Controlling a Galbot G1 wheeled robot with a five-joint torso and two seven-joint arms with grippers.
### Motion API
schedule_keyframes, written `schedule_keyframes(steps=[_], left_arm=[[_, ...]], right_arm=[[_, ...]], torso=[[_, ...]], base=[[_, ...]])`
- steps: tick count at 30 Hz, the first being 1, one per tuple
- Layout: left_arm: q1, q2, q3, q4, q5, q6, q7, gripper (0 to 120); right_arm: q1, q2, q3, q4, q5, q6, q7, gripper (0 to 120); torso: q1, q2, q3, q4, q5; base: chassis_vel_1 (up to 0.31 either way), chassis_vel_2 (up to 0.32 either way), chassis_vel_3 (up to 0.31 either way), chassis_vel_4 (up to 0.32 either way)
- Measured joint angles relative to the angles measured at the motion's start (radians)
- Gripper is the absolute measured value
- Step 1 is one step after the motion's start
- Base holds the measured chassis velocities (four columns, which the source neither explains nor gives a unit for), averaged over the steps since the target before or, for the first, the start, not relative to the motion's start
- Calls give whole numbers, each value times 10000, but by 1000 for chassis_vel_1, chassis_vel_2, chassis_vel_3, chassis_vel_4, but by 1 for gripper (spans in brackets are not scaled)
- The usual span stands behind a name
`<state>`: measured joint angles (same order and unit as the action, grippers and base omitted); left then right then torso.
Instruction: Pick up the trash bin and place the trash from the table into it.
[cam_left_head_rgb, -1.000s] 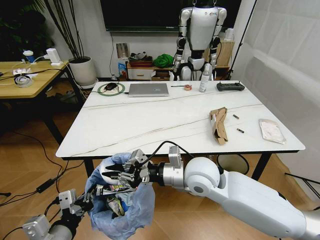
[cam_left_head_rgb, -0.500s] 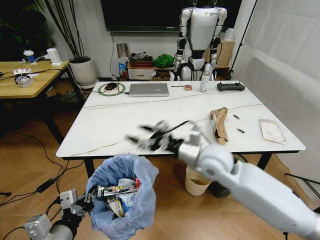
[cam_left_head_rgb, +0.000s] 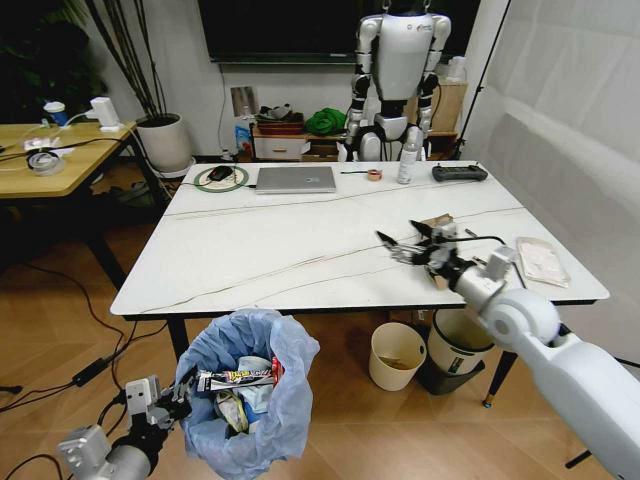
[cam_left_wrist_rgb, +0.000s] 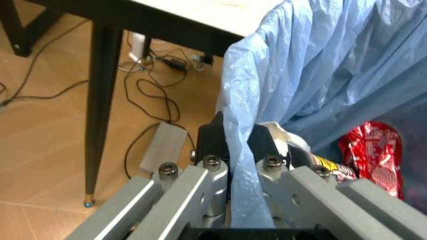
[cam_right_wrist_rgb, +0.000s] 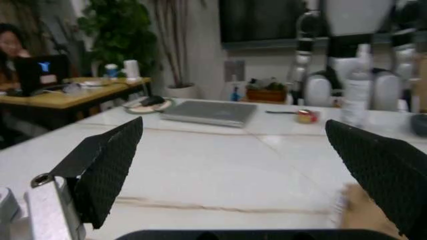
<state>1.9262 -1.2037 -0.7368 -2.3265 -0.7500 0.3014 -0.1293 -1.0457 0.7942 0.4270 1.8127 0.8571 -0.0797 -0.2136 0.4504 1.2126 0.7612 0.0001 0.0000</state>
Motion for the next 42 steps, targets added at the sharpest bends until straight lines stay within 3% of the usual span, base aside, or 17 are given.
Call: schedule_keyframes(steps=[1,5,7,8,10,13,15,18,23,42], left_arm=[[0,0,0,0,0,0,0,0],[-200,66,112,118,12,-22,61,0],[-235,73,126,128,11,-25,67,0],[-276,102,134,143,-3,-28,77,0],[-301,151,136,165,-23,-28,103,0],[-284,178,145,167,-39,-43,193,0],[-281,183,154,167,-39,-44,200,0],[-237,226,242,216,-36,-47,233,0],[-172,294,277,283,-35,-47,244,0],[-19,355,215,34,-28,-42,251,0]], right_arm=[[0,0,0,0,0,0,0,100],[-2311,391,2323,358,-420,223,-297,100],[-2616,500,2663,398,-479,270,-404,100],[-3292,806,3444,524,-627,386,-622,100],[-3951,1243,4193,678,-852,544,-870,100],[-4752,2234,5077,895,-1296,806,-1218,100],[-4891,2466,5214,929,-1362,847,-1317,100],[-5259,3537,5517,953,-1492,1082,-1704,100],[-5314,4074,5499,953,-1576,1243,-1836,100],[-5336,4128,5388,986,-1504,1345,-1929,100]], torso=[[0,0,0,0,0],[-1,1,-1,-6,1],[0,0,-1,-5,4],[0,0,-1,-3,7],[-1,2,-2,-6,-7],[-1,2,-1,-2,5],[-1,1,-1,0,1],[-1,2,-1,-3,4],[-1,2,0,2,-3],[1,1,0,1,0]], base=[[0,0,0,0],[0,0,0,0],[0,0,0,0],[0,0,0,0],[0,0,0,0],[0,0,0,0],[0,0,0,0],[0,0,0,0],[0,0,0,0],[-61,-55,59,61]])
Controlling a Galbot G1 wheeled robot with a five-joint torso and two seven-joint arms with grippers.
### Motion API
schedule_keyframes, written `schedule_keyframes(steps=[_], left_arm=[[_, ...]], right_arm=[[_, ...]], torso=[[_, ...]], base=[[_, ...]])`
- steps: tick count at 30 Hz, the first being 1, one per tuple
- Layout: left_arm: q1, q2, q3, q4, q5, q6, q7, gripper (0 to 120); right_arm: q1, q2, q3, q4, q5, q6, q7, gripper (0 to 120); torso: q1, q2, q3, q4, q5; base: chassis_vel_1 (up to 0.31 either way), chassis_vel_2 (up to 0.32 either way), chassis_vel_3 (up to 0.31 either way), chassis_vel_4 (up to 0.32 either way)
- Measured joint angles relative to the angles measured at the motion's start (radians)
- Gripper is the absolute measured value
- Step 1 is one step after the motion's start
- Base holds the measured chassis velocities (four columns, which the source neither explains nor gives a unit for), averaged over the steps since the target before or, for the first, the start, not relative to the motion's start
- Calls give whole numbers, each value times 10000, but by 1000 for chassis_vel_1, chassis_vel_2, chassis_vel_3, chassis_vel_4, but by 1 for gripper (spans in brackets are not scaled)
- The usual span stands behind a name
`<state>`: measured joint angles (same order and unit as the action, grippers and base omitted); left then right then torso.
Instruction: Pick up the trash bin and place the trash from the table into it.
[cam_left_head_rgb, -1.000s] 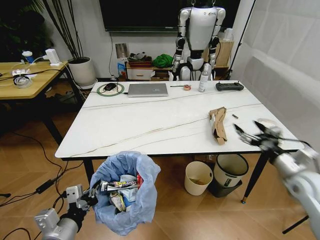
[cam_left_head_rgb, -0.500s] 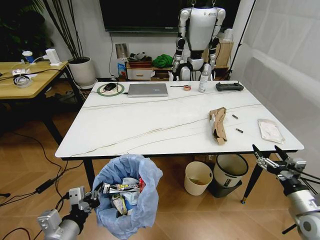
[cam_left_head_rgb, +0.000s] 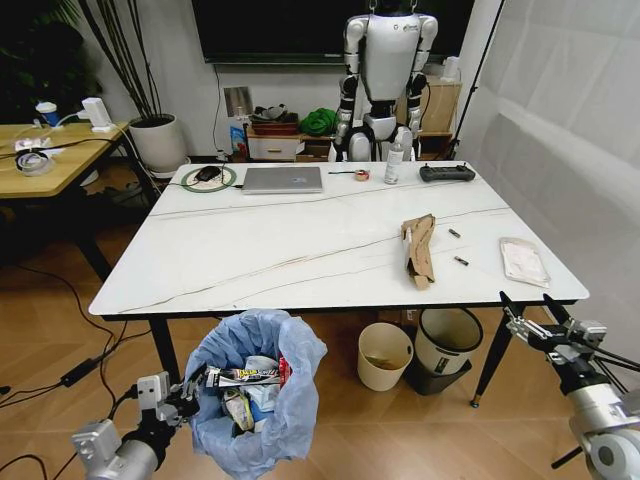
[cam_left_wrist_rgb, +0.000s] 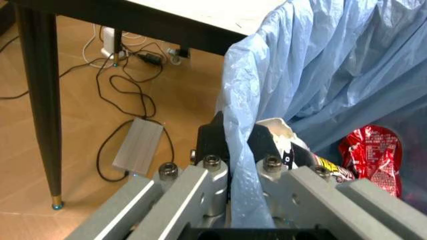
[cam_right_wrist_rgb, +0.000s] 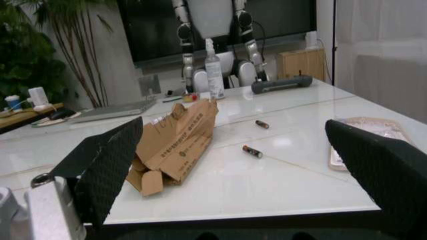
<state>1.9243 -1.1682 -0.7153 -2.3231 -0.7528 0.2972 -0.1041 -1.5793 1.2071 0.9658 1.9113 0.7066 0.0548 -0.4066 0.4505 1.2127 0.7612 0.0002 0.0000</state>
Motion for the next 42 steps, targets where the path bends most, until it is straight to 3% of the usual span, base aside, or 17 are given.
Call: schedule_keyframes(steps=[42], left_arm=[[222,-183,123,-171,323,-15,68,0]], right_arm=[[-87,-272,209,61,563,-42,-125,100]], torso=[[0,-1,0,-1,0]], base=[[-10,-10,9,9]])
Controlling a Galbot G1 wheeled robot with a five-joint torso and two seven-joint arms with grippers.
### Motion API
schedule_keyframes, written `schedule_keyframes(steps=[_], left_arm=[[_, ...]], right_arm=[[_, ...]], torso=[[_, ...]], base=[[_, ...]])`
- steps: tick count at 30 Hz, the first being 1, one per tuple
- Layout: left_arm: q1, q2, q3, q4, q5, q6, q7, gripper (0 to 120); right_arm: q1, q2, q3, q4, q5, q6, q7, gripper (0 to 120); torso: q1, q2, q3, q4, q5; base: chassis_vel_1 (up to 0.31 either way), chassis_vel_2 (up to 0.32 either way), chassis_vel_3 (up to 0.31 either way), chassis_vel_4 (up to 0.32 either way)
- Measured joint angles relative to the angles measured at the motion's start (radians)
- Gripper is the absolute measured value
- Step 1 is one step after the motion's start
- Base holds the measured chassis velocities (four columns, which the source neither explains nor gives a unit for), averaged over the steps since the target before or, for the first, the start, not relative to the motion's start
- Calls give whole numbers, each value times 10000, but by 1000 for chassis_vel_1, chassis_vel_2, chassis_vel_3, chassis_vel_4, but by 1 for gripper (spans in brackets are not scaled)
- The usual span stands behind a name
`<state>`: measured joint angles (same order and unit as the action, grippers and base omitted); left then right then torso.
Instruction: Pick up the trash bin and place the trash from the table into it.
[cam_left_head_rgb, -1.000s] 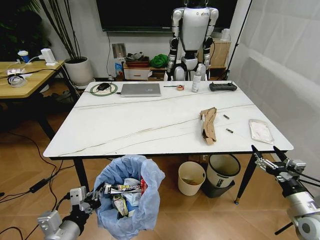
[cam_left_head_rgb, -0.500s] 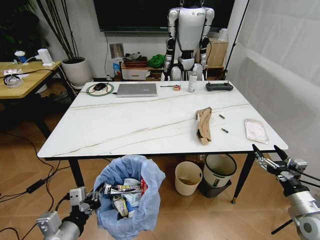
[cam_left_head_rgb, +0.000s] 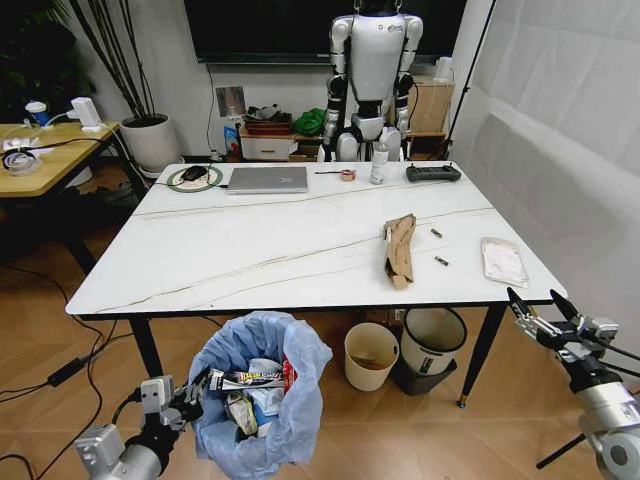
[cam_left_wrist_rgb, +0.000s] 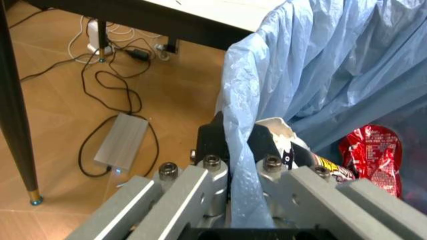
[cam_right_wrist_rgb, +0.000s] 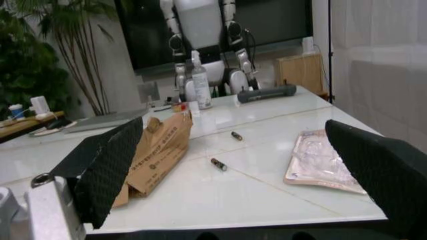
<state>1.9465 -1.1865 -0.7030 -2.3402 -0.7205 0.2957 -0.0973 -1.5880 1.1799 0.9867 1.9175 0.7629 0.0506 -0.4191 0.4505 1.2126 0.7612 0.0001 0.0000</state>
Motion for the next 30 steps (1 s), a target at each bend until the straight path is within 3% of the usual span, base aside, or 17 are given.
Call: schedule_keyframes(steps=[30], left_arm=[[53,-223,99,-16,212,-33,43,0]], right_arm=[[112,-455,9,-241,220,69,-232,100]], torso=[[0,0,0,-1,0]], base=[[-61,-61,59,57]])
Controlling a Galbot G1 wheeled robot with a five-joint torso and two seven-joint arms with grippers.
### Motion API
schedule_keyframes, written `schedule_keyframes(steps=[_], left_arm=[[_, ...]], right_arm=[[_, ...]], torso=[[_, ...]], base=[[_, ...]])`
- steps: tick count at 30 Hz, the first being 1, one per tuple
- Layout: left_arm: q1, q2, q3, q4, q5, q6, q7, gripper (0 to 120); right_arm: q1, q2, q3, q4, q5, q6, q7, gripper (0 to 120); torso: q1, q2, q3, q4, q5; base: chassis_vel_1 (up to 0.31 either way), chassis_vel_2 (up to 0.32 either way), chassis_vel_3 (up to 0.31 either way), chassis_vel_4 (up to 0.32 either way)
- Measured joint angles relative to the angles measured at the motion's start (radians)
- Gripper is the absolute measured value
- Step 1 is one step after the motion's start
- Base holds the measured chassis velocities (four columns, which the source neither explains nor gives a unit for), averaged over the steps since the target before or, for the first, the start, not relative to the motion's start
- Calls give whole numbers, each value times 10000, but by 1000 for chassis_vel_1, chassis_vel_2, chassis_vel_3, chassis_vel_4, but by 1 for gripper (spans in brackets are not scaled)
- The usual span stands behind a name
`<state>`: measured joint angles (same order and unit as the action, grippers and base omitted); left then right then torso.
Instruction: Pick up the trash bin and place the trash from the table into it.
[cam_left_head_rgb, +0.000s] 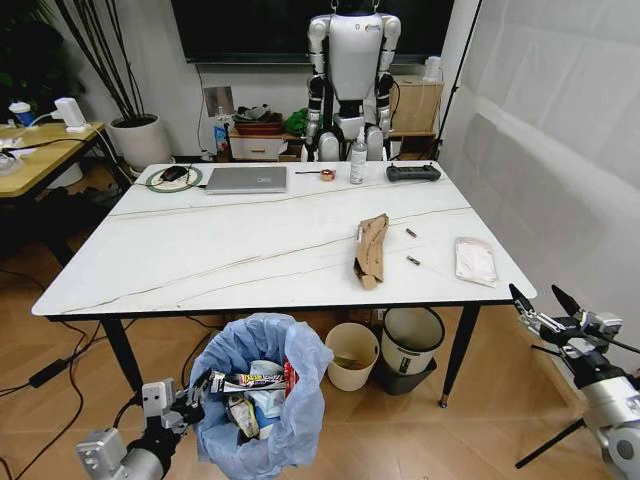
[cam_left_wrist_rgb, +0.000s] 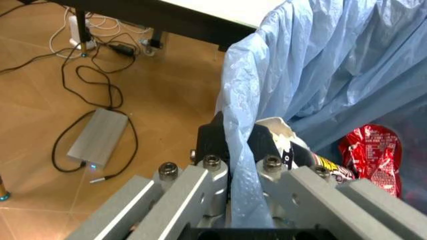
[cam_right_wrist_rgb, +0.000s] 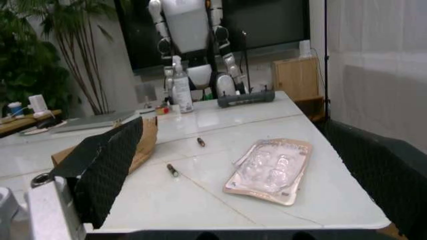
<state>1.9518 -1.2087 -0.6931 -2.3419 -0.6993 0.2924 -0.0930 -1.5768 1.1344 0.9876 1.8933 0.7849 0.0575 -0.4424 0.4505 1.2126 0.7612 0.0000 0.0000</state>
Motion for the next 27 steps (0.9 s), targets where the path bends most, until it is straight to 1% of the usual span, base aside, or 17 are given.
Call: schedule_keyframes(steps=[5,8,10,12,13,14,15,16,18,20,21,22,23,25,27], left_arm=[[15,-6,-14,-2,6,0,2,0],[57,-8,-46,-6,6,0,3,0],[107,-9,-53,-33,5,0,4,0],[153,-12,-69,-55,-1,0,5,0],[179,-15,-89,-67,-2,-2,5,0],[209,-22,-119,-81,-4,-4,5,0],[209,-22,-119,-81,-4,-4,5,0],[244,-34,-143,-93,-5,-4,4,0],[297,-61,-191,-116,-5,-7,0,0],[368,-121,-233,-138,-1,-10,-2,0],[391,-139,-249,-141,10,-12,-4,0],[412,-152,-263,-147,33,-15,-5,0],[412,-152,-263,-147,33,-15,-5,0],[449,-189,-306,-154,79,-20,-8,0],[456,-219,-347,-163,85,-21,-20,0]], right_arm=[[80,-99,-88,-115,-37,111,-70,100],[206,-291,-259,-231,-216,379,-160,100],[351,-523,-425,-242,-595,518,-137,100],[528,-831,-668,-135,-916,475,160,100],[671,-1040,-853,-80,-1241,476,623,100],[849,-1315,-1133,-64,-1568,477,1025,100],[849,-1315,-1133,-64,-1568,477,1025,100],[1011,-1529,-1384,-57,-1768,329,1279,100],[1331,-1885,-1805,-45,-1948,-127,1594,100],[1874,-2335,-2570,-94,-2060,-840,1865,100],[2122,-2478,-2888,-151,-2112,-1042,1982,100],[2394,-2614,-3181,-228,-2196,-1187,2118,100],[2394,-2614,-3181,-228,-2196,-1187,2118,100],[3158,-2934,-4062,-470,-2522,-1353,2519,100],[3677,-3135,-4576,-633,-2641,-1534,2742,100]], torso=[[0,0,0,0,0],[0,0,0,-1,0],[0,0,0,-1,2],[0,0,0,-1,2],[0,0,0,-1,3],[0,0,0,1,-9],[0,0,0,1,-9],[0,0,0,0,-1],[0,0,0,0,0],[0,0,0,0,-3],[0,0,0,0,-2],[0,0,0,2,2],[0,0,0,2,2],[0,0,1,2,2],[0,0,1,4,1]], base=[[-70,-76,63,76],[-68,-79,60,71],[-62,-58,57,30],[-66,-27,22,37],[0,0,0,0],[0,0,0,0],[0,0,0,0],[0,0,0,0],[0,0,0,0],[0,0,0,0],[0,0,0,0],[0,0,0,0],[0,0,0,0],[0,0,0,0],[0,0,0,0]])
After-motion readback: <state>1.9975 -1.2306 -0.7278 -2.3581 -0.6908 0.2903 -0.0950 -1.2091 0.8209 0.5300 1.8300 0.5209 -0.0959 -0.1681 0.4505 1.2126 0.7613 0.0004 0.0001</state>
